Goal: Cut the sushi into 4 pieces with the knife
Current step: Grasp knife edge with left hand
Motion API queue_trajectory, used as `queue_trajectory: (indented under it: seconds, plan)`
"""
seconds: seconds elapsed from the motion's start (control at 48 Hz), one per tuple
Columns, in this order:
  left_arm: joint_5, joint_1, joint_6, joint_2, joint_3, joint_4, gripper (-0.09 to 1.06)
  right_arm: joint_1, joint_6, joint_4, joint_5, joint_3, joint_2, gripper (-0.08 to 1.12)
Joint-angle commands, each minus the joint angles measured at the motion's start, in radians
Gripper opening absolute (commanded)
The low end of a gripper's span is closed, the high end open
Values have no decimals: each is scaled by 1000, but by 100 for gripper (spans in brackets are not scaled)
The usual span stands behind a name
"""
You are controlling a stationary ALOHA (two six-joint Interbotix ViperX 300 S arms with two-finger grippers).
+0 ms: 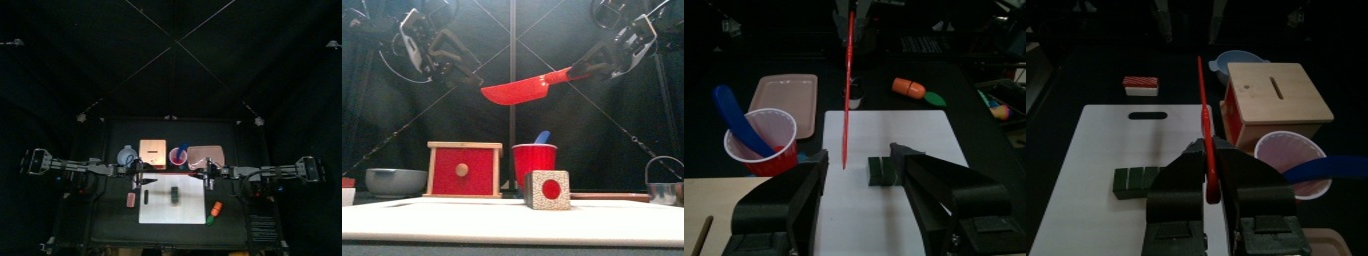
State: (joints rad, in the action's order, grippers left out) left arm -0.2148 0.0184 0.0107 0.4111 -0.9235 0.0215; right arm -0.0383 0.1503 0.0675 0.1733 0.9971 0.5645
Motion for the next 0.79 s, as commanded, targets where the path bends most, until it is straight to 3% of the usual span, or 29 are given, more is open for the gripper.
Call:
queue_trajectory:
  seconds: [0.021,0.521,0.792]
  plan:
    - [-14,3,2,-23,32,0,88,9,0,8,12,-5,5,19]
    - [-37,29,0,-160,94,8,87,20,2,15,34,-2,-9,19]
    - [-35,46,-2,-218,132,9,78,25,2,15,35,0,-12,19]
